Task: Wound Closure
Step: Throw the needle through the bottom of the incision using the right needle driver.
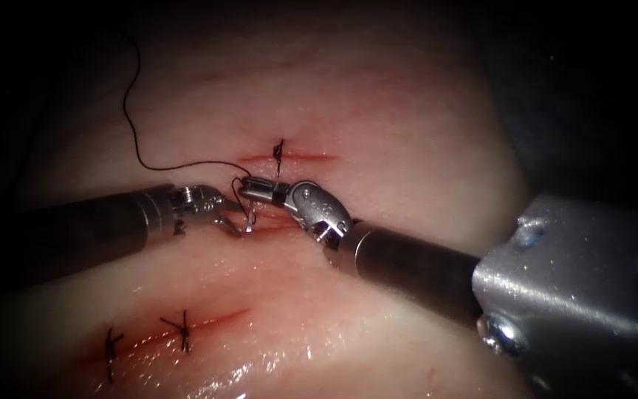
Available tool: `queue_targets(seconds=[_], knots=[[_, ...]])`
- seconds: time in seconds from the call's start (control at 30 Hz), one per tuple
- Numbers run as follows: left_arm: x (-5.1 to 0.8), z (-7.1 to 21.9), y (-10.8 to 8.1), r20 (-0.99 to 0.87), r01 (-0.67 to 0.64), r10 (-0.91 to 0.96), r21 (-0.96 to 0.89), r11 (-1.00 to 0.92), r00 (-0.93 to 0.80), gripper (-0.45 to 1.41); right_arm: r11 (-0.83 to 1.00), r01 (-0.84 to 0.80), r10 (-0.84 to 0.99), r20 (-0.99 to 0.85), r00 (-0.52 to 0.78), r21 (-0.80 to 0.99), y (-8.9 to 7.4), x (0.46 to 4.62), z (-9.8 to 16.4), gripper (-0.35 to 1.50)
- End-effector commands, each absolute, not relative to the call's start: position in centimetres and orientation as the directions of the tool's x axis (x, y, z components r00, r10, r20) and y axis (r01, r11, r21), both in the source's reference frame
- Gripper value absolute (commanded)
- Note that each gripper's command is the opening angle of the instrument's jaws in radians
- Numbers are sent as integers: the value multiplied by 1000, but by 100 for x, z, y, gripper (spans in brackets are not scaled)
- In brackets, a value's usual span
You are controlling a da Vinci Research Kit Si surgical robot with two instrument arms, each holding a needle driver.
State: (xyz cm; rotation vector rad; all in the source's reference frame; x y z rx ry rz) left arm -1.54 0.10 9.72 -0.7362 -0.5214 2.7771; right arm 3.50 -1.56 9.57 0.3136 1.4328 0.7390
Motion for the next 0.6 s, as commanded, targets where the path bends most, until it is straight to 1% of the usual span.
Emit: queue_targets(seconds=[0.03,0.1,0.13,0.33,0.6], knots=[[-158,960,11,-451,-131,299,-366,-921,-841,19,725,-266,653,-757,-31,636,-152,359,961,-35],[-159,942,5,-464,-136,294,-345,-929,-836,17,715,-263,666,-746,-29,648,-152,358,963,-35],[-159,935,1,-469,-136,294,-341,-930,-833,12,707,-262,674,-738,-29,657,-152,358,964,-35],[-167,911,-34,-481,-137,277,-306,-942,-831,-3,635,-255,745,-666,-49,729,-151,357,968,-35],[-173,930,-59,-505,-125,274,-308,-943,-818,-13,474,-273,850,-516,-105,837,-151,357,967,-35]])
